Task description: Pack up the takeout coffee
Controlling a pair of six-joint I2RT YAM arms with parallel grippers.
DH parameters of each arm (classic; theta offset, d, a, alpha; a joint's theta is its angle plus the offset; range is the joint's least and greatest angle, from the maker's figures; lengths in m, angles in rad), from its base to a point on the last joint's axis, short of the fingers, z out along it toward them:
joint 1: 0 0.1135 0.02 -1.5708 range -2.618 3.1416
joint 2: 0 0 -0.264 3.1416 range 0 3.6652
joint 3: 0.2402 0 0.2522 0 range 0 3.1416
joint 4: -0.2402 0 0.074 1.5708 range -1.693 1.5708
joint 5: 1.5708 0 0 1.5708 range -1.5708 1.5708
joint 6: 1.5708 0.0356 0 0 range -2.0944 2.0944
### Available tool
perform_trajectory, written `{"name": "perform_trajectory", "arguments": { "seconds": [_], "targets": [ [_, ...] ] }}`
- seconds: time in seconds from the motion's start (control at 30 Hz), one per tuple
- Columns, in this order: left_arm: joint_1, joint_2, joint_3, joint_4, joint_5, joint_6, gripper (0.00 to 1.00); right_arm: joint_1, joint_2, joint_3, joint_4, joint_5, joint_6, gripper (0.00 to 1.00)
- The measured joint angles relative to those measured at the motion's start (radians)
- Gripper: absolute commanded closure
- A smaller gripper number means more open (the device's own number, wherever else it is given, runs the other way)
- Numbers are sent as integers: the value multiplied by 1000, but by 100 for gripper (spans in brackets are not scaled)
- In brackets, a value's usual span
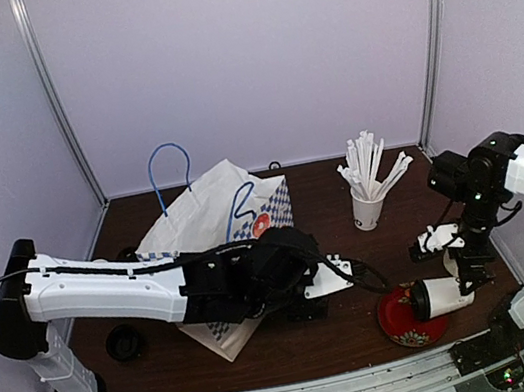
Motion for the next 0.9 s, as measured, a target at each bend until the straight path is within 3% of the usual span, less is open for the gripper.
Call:
{"name": "perform_trajectory", "arguments": {
  "seconds": [0.33,0.57,0.7,0.9],
  "targets": [
    [8,-47,-11,19,-2,-74,4,48,107,-206,220,96,-29,2],
    [8,-84,-27,45,0,-115,4,56,174,-277,341,98,-35,30],
    [10,-87,-26,48,6,-142,3,56,165,-260,337,79,-43,35],
    [45,-122,-38,87,112,-224,3,56,34,-86,288,-77,-40,33]
  ]
}}
